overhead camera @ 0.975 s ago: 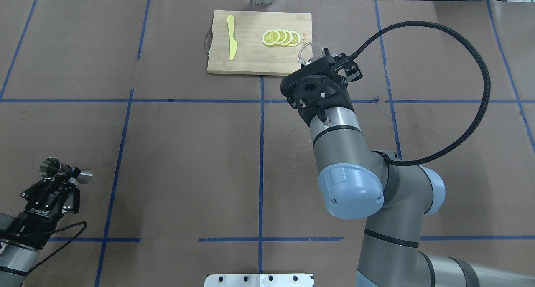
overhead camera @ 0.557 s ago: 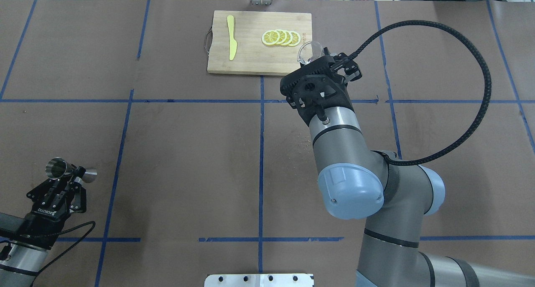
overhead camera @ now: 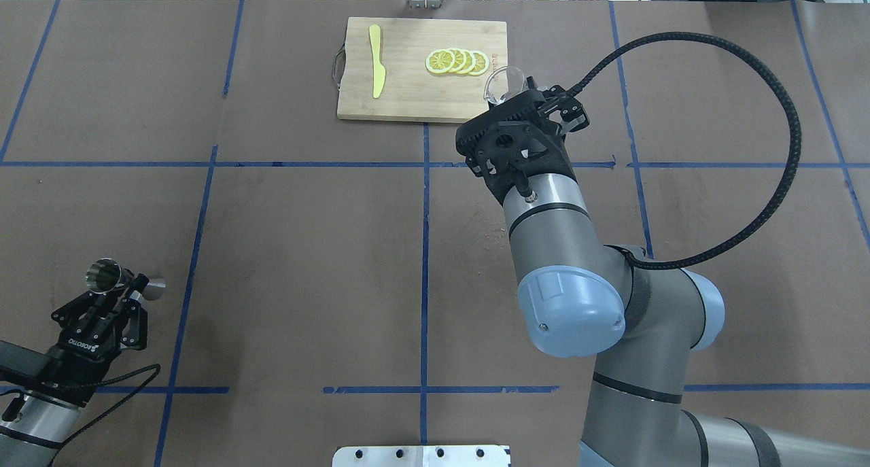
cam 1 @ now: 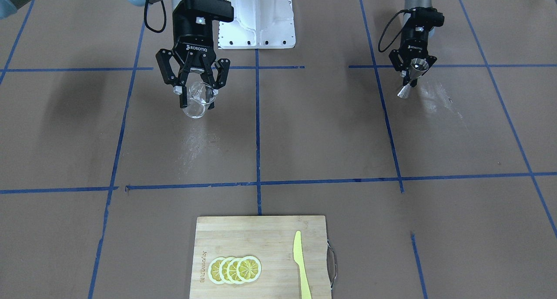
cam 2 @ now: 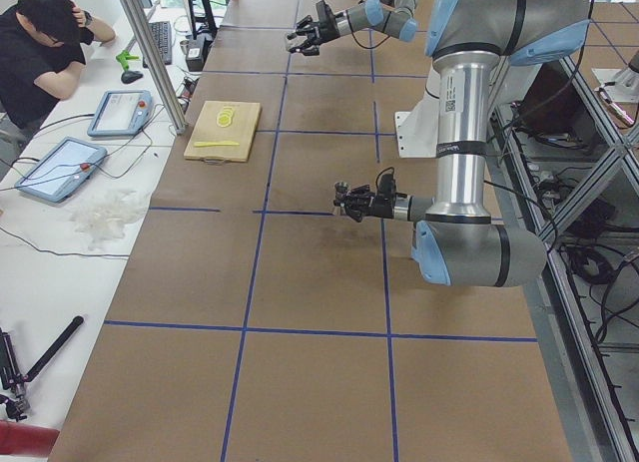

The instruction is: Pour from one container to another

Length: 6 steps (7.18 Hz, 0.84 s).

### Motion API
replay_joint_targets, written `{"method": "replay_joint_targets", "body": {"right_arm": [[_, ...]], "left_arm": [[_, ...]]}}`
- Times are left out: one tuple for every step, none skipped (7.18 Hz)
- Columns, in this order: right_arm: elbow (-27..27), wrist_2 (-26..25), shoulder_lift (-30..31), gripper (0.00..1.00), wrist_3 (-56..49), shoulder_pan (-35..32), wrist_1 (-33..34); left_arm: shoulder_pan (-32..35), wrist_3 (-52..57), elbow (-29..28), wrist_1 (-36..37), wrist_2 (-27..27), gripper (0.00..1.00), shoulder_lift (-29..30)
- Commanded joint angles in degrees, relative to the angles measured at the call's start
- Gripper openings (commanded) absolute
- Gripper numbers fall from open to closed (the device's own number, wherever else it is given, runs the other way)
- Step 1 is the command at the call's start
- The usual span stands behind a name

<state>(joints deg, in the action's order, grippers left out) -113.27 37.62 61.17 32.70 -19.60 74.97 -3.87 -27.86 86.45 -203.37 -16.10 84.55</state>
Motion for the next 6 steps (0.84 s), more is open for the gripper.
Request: {"method": "replay_joint_targets", "body": {"right_arm": [[0.0,0.0,0.1,0.00,0.0,0.0,0.0],[0.0,0.0,0.1,0.00,0.0,-0.1,0.0],[0.0,0.0,0.1,0.00,0.1,0.0,-0.1],[0.0,0.0,0.1,0.00,0.1,-0.1,-0.1],[0.0,0.0,0.2,0.00,0.1,-0.1,-0.1],[0.0,0.0,0.2,0.00,0.1,0.0,0.0]], "left_arm": [[1.8,-0.1,0.0,0.0,-5.2,0.00,-0.3],[3.2,-0.5,0.0,0.1,-7.0,0.00,-0.4],[4.0,-0.9,-0.1,0.1,-7.1,0.00,-0.4],[4.3,-0.9,-1.1,0.1,-7.7,0.00,-0.4],[4.8,-1.1,-1.7,0.1,-8.9,0.00,-0.4],[5.0,-3.6,-2.2,0.1,-10.3,0.00,-0.3]]}}
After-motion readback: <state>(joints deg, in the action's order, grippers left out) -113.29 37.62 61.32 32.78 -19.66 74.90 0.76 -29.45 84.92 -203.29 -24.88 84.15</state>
